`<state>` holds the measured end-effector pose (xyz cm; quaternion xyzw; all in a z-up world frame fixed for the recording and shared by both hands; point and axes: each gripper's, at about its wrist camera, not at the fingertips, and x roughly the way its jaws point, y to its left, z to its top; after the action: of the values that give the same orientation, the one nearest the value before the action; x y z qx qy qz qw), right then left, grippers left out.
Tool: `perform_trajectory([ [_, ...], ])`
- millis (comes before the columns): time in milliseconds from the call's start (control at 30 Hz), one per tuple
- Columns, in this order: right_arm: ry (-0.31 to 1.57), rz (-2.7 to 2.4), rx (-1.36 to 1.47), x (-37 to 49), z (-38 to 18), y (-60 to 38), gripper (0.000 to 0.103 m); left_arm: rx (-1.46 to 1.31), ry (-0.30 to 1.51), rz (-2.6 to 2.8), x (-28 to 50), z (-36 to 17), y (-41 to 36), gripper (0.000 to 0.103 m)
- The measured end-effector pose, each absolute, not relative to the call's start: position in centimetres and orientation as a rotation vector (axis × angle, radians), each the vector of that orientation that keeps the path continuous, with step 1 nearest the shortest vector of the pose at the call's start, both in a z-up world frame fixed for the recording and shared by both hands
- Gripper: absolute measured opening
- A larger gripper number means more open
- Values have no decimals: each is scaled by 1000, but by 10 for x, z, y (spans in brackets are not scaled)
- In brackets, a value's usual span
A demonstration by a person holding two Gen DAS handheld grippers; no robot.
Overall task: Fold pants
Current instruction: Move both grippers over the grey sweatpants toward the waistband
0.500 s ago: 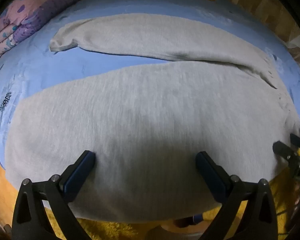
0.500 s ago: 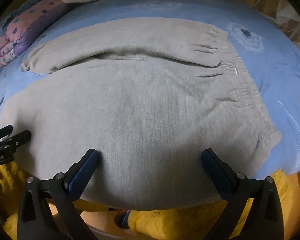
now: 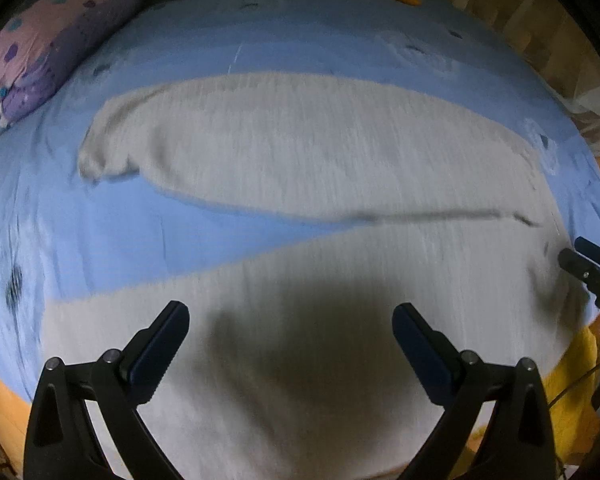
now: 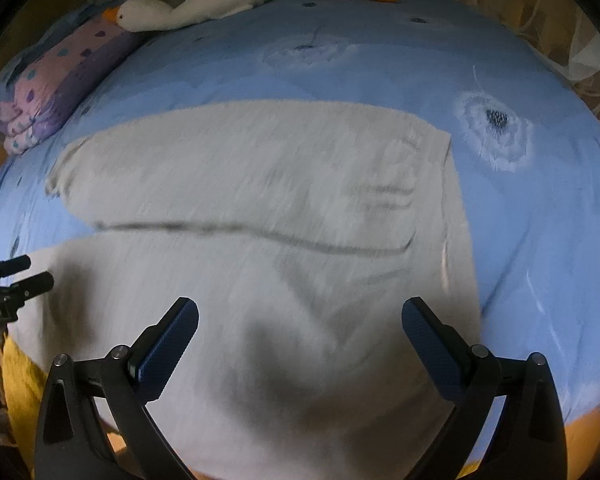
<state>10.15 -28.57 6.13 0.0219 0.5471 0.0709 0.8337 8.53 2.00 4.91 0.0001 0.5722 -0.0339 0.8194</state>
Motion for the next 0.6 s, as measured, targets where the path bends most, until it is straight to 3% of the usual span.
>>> perform_trajectory([
  [600, 1194, 101, -77, 236, 43, -307, 103, 128, 1185, -107, 260, 38, 11, 103],
])
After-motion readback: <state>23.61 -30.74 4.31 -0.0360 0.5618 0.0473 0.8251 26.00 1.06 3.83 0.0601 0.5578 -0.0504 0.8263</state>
